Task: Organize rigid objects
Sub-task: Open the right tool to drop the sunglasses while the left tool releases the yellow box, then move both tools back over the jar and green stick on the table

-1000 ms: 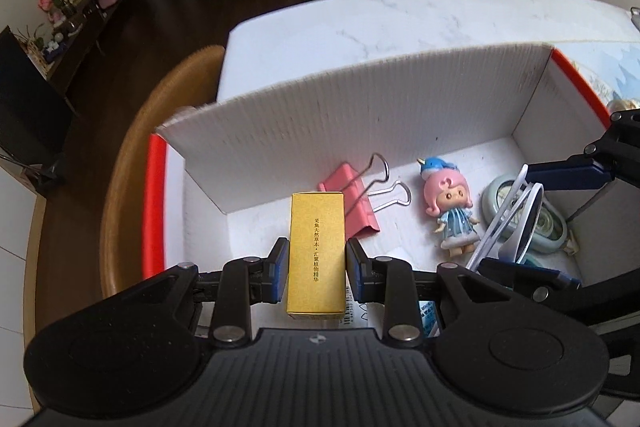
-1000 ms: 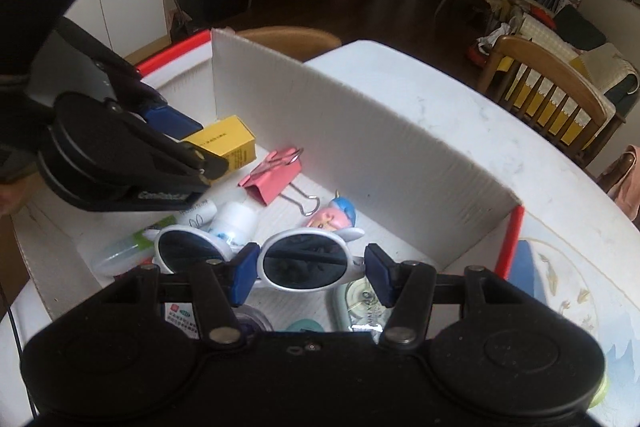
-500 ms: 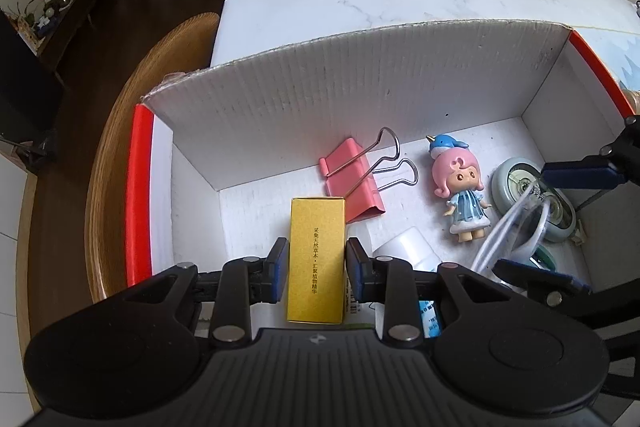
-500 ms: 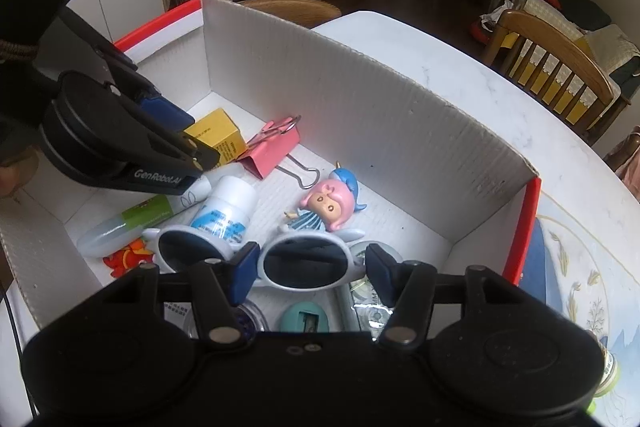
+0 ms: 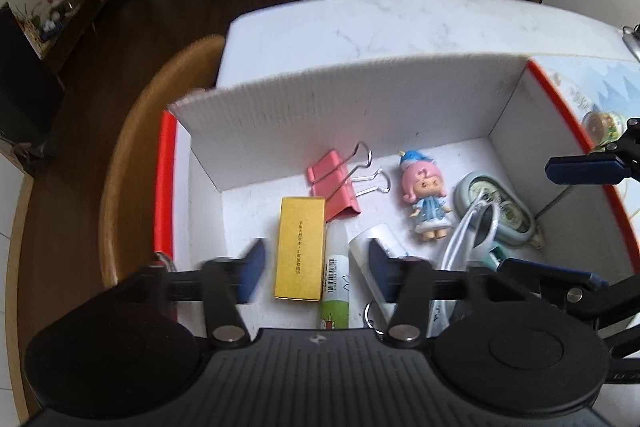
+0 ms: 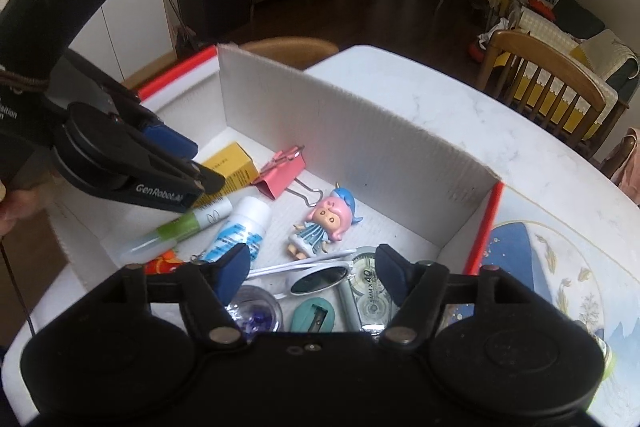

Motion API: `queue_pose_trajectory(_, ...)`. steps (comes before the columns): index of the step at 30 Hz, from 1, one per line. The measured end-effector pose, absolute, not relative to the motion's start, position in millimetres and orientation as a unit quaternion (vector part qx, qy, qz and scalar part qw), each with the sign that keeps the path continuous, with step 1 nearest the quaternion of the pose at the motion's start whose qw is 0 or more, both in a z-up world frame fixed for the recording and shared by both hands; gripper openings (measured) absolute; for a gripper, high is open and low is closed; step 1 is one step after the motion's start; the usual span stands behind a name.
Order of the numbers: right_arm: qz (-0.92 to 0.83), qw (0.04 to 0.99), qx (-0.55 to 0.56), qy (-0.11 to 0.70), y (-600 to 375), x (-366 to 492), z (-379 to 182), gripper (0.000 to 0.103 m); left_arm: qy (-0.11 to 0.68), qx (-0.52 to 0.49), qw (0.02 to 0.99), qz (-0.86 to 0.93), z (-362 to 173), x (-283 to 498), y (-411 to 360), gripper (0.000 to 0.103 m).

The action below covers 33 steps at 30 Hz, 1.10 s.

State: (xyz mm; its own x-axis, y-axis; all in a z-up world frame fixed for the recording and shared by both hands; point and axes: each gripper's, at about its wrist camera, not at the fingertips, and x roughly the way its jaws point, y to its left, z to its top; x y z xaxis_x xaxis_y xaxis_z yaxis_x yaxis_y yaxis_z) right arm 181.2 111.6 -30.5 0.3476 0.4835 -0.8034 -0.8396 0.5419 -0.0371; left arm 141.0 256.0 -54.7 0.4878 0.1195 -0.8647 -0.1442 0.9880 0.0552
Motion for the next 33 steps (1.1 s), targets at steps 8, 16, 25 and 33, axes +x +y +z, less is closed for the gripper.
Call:
queue_pose_trajectory(8, 0.431, 0.801, -0.187, 0.371, 83.9, 172.8, -4.3, 0.078, 0.467, -0.012, 0.881, 0.075, -23.3, 122.1, 238.0, 0.066)
queue_pose_trajectory(16, 0.446, 0.81, -0.137, 0.356, 42.1, 163.4, 20.5, 0.089, 0.435, -0.015, 0.898, 0.07, 2.8, 107.9, 208.1, 0.074)
queue_pose_trajectory(25, 0.434, 0.825, -0.095, 0.35, -26.0, 158.0, 33.6, 0.096, 0.408, -0.025, 0.912, 0.046, 17.6, 101.9, 158.8, 0.084)
queue_pose_trajectory(33, 0.385, 0.847, -0.089, 0.356, -92.9, 171.2, 23.5, 0.096, 0.402, -0.03, 0.915, 0.014, 15.2, 122.3, 102.4, 0.084)
